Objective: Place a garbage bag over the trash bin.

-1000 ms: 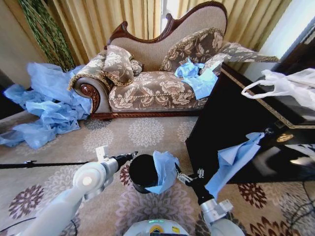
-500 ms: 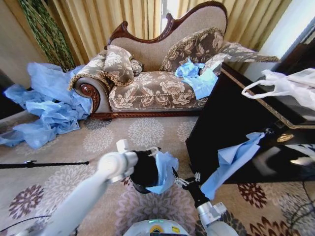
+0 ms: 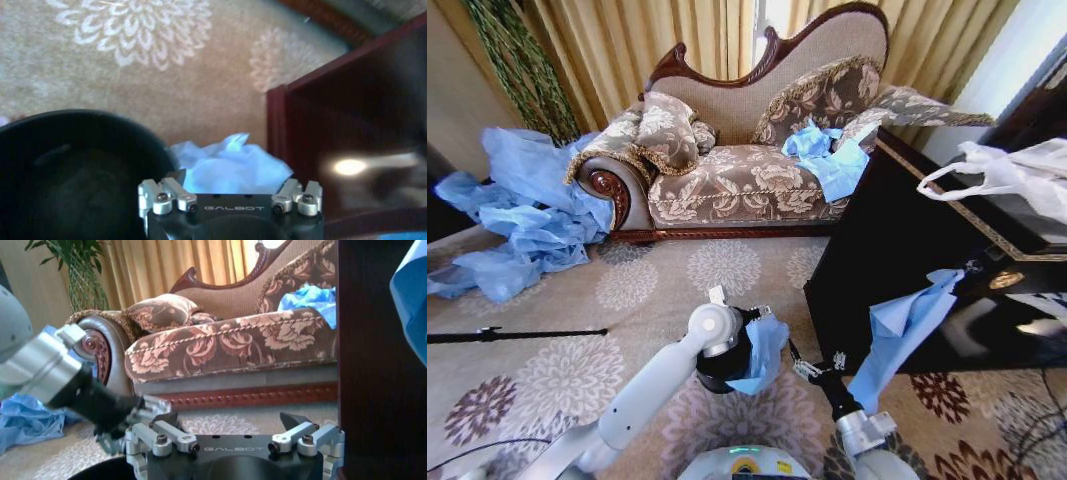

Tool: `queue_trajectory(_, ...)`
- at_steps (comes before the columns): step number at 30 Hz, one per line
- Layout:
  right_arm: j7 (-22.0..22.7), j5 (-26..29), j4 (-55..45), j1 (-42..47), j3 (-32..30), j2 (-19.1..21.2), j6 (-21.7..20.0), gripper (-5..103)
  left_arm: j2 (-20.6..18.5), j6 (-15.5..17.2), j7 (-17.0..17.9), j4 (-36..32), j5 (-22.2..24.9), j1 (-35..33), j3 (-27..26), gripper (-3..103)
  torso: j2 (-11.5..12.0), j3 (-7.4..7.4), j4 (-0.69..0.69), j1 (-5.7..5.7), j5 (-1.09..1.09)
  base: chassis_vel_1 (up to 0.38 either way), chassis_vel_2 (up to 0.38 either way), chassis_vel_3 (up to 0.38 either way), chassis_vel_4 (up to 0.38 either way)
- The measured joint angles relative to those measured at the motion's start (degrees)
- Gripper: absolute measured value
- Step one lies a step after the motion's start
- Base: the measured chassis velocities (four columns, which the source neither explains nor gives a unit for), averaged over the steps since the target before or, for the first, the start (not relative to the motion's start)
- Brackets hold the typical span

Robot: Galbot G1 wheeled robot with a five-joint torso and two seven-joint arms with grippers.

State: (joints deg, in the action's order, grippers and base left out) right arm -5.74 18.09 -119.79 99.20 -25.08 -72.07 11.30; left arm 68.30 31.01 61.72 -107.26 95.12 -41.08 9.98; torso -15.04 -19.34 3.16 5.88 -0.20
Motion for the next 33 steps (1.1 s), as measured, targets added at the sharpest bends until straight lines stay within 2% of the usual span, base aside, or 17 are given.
queue_trajectory(6, -0.3, 0.4, 0.4, -0.1, -0.9, 0.0, 0.2, 100, 1.3, -0.1, -1.1, 1.4, -2.2, 1.0, 1.9, 66, 0.0, 0.00, 0.01, 0.00, 0.01, 0.000, 0.000, 0.000, 0.000)
queue_trajectory(7, -0.3, 0.4, 0.4, -0.1, -0.9, 0.0, 0.2, 100, 1.3, -0.1, -1.1, 1.4, -2.2, 1.0, 1.9, 66, 0.0, 0.00, 0.01, 0.00, 0.01, 0.000, 0.000, 0.000, 0.000)
queue_trajectory(9, -0.5, 0.4, 0.6, 0.3, -1.5, 0.0, 0.3, 100, 1.9, -0.4, -1.7, 1.9, -2.8, 1.4, 2.6, 57, 0.0, 0.00, 0.01, 0.00, 0.00, 0.000, 0.000, 0.000, 0.000)
queue_trajectory(12, -0.9, 0.4, 0.9, 0.6, -1.9, 0.0, 0.5, 100, 2.2, -0.7, -1.9, 2.1, -3.4, 1.6, 3.1, 53, 0.0, 0.00, 0.01, 0.00, 0.00, 0.000, 0.000, 0.000, 0.000)
queue_trajectory(19, -1.1, 0.4, 1.2, 0.7, -3.0, -0.3, 0.7, 100, 2.2, -1.1, -2.5, 1.9, -4.5, 1.7, 4.4, 30, 0.0, 0.00, 0.01, 0.00, 0.00, 0.000, 0.000, 0.000, 0.000)
queue_trajectory(21, -1.1, 0.4, 1.2, 0.7, -3.1, -0.3, 0.7, 100, 2.2, -1.1, -2.6, 1.7, -4.5, 1.7, 4.4, 30, 0.0, 0.00, 0.01, 0.00, 0.00, 0.000, 0.000, 0.000, 0.000)
queue_trajectory(25, -1.1, 0.4, 0.9, 0.9, -3.4, -0.3, 0.7, 100, 1.8, -1.1, -3.2, 1.1, -5.4, 1.5, 4.4, 18, 0.0, 0.00, 0.01, 0.00, 0.00, 0.000, 0.000, 0.000, 0.000)
queue_trajectory(27, -1.0, 0.5, 0.6, 1.0, -3.4, -0.3, 0.7, 100, 0.9, -0.8, -5.2, 0.2, -7.5, 0.8, 4.4, 10, 0.0, 0.00, 0.02, 0.00, 0.00, 0.000, 0.000, 0.000, 0.000)
queue_trajectory(28, -1.0, 0.5, 0.6, 1.0, -3.4, -0.3, 0.7, 100, 0.9, -0.8, -5.2, 0.2, -7.5, 0.8, 4.4, 10, 0.0, 0.00, 0.02, 0.00, 0.00, 0.000, 0.000, 0.000, 0.000)
queue_trajectory(30, -1.0, 1.0, 0.0, 1.0, -3.4, -0.1, 0.5, 100, -1.2, -0.1, -10.2, -2.2, -10.3, -0.6, 3.8, 3, 0.0, 0.00, 0.02, 0.00, -0.01, 0.000, 0.000, 0.000, 0.000)
queue_trajectory(31, -1.0, 1.5, -0.4, 1.1, -3.4, 0.1, 0.3, 100, -3.2, 0.8, -13.9, -4.0, -11.2, -1.4, 2.7, 1, 0.0, 0.00, 0.01, 0.00, -0.01, 0.000, 0.000, 0.000, 0.000)
queue_trajectory(32, -1.0, 1.5, -0.4, 1.1, -3.4, 0.1, 0.3, 100, -3.2, 0.8, -13.9, -4.0, -11.2, -1.4, 2.7, 1, 0.0, 0.00, 0.01, 0.00, -0.01, 0.000, 0.000, 0.000, 0.000)
queue_trajectory(33, -1.0, 2.1, -0.7, 1.1, -3.3, 0.4, 0.1, 100, -4.8, 1.4, -17.2, -5.3, -11.6, -1.9, 1.7, 1, 0.0, 0.00, 0.00, 0.00, -0.01, 0.000, 0.000, 0.000, 0.000)
